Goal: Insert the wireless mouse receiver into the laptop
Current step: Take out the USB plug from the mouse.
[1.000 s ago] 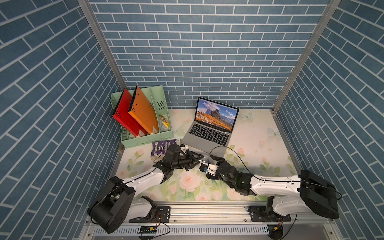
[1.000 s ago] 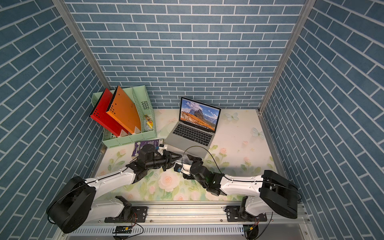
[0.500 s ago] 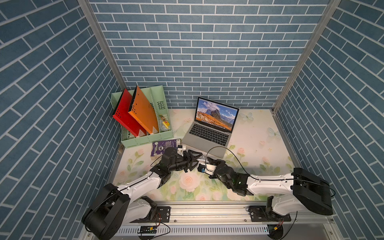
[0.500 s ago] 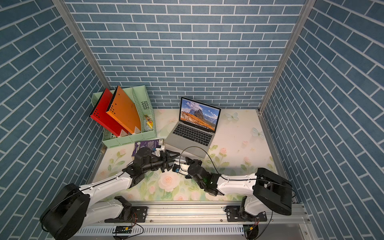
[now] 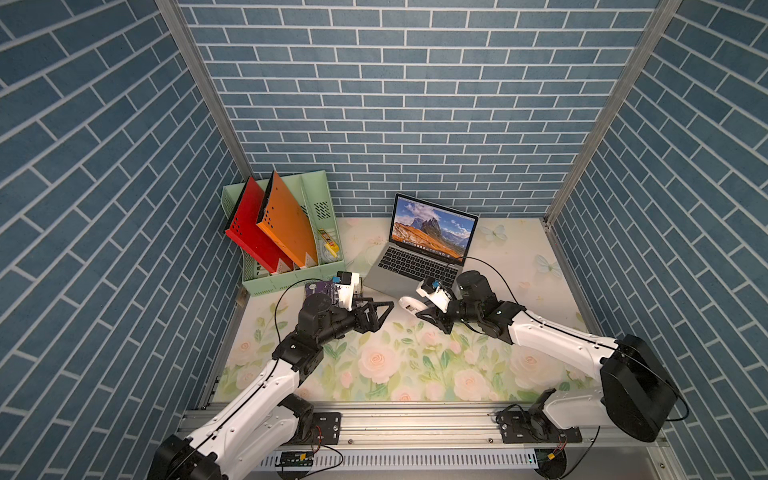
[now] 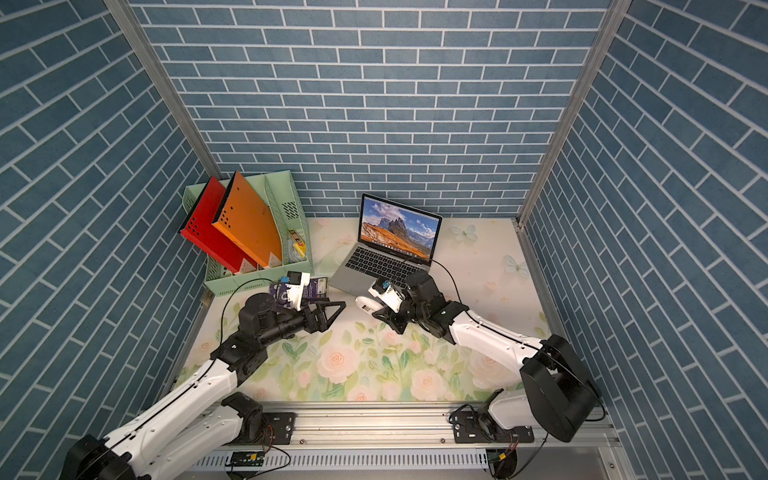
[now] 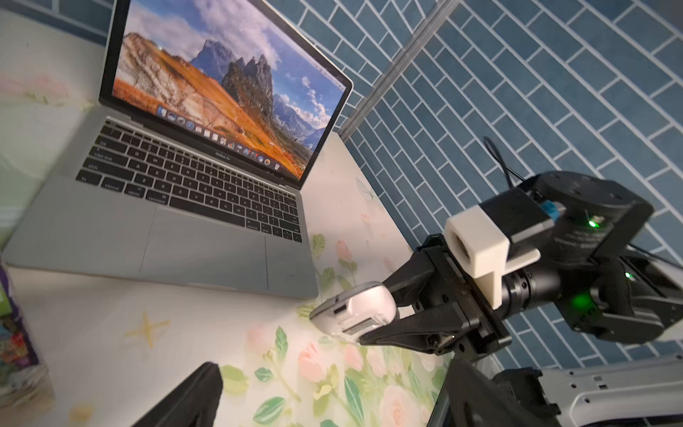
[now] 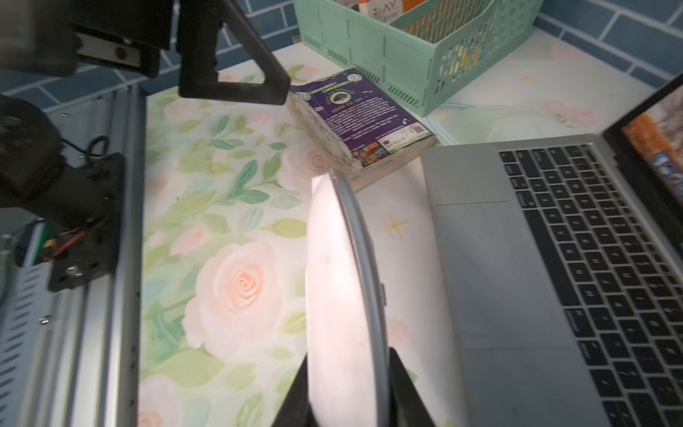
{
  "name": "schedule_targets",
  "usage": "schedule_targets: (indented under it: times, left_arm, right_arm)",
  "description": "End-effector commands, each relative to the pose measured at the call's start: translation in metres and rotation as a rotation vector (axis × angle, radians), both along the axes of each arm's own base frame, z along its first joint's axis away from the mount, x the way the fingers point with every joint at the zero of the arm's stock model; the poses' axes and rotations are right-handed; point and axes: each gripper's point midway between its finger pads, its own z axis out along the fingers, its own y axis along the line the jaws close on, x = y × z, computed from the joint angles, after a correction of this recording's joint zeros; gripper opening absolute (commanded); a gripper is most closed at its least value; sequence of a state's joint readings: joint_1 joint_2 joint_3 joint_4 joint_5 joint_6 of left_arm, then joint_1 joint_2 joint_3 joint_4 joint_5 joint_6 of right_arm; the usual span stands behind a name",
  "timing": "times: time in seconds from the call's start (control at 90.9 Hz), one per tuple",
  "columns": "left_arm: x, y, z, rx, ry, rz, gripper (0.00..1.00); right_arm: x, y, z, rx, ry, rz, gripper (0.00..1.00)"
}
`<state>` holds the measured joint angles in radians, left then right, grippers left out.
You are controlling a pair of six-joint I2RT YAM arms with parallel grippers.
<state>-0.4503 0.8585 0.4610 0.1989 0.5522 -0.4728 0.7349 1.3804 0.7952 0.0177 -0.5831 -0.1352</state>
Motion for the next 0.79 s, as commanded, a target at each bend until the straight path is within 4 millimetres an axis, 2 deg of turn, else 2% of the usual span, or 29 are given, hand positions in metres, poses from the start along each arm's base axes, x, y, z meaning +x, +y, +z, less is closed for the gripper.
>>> schedule_targets:
  times: [0.0,0.121,0.209,0.308,0.44,0.594,0.781]
  left_arm:
    - [-0.021,-0.011,-0.012,0.186,-0.143,-0.219,1.00]
    - [-0.035,-0.026,-0.009,0.177,-0.161,-0.366,0.99]
    - [-0.047,-0.038,-0.006,0.132,-0.170,-0.452,0.95]
    - [-0.056,-0.049,-0.007,0.111,-0.164,-0.518,0.80]
    - [-0.058,-0.054,-0.005,0.080,-0.149,-0.544,0.60]
    - [-0.061,-0.059,-0.006,0.016,-0.093,-0.567,0.46]
    - [-0.067,-0.064,-0.023,0.017,0.017,-0.614,0.32]
  right_arm:
    - [-0.051,0.005,0.021,0.109,0.295,0.227,0.06]
    - [-0.062,0.007,0.033,0.135,0.356,0.297,0.07]
    - [-0.068,0.008,0.041,0.151,0.385,0.330,0.08]
    - [-0.071,0.008,0.042,0.147,0.413,0.348,0.08]
    - [-0.072,0.006,0.035,0.122,0.427,0.352,0.09]
    - [-0.071,0.004,0.022,0.082,0.444,0.340,0.10]
    - [-0.065,0.005,0.020,0.072,0.411,0.319,0.10]
